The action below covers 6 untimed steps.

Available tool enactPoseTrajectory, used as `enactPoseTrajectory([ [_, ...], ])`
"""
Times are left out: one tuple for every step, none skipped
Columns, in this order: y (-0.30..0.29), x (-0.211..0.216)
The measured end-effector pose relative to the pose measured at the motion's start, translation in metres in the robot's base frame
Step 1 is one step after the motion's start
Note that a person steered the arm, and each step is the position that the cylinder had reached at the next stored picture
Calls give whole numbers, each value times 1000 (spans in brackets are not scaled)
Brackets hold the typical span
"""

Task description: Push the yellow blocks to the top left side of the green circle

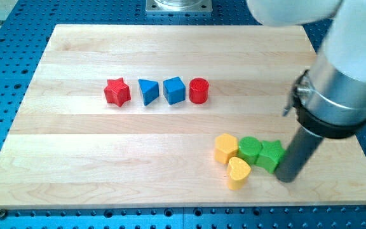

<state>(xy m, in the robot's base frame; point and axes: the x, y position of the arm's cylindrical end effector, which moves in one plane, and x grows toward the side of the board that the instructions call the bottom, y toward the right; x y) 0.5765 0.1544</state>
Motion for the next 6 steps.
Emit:
enactPoseTrajectory([
  [-5,-5],
  [-7,40],
  [-37,42],
  [-69,42],
  [-69,32],
  [-69,16],
])
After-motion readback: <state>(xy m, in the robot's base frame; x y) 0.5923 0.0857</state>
